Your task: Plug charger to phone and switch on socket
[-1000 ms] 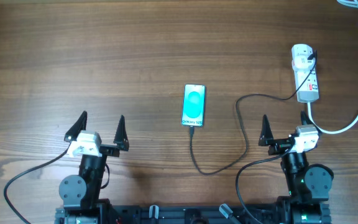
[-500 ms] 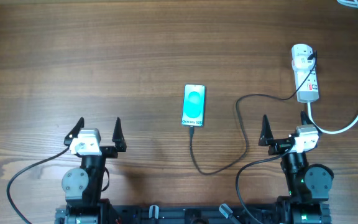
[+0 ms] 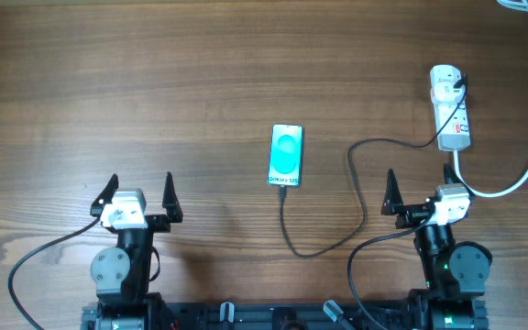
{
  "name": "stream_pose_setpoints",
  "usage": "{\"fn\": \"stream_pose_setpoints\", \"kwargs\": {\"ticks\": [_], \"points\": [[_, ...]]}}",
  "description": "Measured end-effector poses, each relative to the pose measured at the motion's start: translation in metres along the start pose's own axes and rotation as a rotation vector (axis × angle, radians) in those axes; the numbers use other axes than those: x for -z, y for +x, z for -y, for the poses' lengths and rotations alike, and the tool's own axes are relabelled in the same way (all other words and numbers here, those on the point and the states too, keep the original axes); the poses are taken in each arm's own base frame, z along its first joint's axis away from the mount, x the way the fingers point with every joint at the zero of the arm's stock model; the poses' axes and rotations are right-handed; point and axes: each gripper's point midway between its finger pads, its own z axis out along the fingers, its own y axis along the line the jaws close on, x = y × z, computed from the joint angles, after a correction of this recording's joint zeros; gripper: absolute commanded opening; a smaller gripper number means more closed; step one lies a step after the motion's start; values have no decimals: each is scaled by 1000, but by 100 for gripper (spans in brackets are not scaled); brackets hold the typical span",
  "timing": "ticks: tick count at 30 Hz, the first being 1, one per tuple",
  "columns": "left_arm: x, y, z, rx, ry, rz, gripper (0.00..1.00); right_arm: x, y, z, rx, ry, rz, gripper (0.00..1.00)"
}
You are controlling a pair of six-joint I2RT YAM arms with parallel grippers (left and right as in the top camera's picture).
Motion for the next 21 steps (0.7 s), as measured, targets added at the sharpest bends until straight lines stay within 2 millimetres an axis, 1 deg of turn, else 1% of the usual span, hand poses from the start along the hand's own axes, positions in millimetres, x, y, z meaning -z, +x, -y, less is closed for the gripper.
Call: {"fn": "stream_pose_setpoints", "kwargs": {"ticks": [14,18,21], "points": [[0,0,0,0,0,0,100,0,0,0,0,0,0,100],[0,0,5,-2,21,0,100,0,0,0,0,0,0,100],[0,0,5,-2,22,0,100,0,0,0,0,0,0,100]]}}
